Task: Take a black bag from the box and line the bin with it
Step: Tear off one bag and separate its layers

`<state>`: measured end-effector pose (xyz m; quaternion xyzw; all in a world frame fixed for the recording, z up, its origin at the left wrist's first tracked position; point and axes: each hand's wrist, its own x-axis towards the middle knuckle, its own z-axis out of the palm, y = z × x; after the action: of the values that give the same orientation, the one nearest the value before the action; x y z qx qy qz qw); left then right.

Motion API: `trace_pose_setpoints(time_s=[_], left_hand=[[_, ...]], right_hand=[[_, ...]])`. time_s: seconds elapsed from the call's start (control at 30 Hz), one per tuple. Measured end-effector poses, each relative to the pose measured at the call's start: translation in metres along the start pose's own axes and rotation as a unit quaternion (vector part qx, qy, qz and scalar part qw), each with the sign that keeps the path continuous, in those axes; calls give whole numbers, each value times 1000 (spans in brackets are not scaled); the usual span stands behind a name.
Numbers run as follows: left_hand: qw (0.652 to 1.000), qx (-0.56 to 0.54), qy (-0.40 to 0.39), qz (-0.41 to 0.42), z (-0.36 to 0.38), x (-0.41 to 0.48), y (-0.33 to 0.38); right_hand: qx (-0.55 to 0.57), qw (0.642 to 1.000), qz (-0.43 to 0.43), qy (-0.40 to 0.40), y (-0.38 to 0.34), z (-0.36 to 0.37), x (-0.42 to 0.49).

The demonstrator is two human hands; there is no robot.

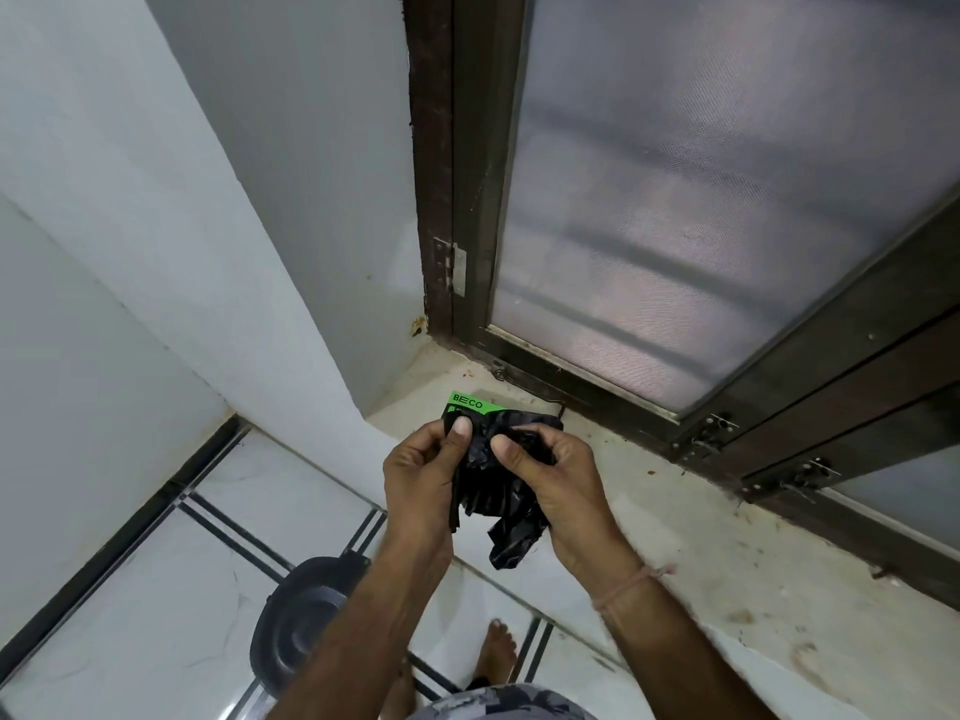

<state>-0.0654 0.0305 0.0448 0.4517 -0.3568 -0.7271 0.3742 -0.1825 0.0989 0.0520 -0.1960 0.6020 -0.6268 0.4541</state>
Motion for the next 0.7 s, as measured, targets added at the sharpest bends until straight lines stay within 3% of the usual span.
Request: trace_pose_setpoints(time_s=[0.3,0.6,0.7], left_hand=[[1000,23,4,8,-9,-5,1],[1000,6,14,-12,-12,-10,-4],[998,-43,25,-46,-9,-10,-5]], right_hand=[[19,1000,-2,-11,2,8,-9],[5,999,11,53,12,22,-13],[53,995,16,89,17,31,-16]])
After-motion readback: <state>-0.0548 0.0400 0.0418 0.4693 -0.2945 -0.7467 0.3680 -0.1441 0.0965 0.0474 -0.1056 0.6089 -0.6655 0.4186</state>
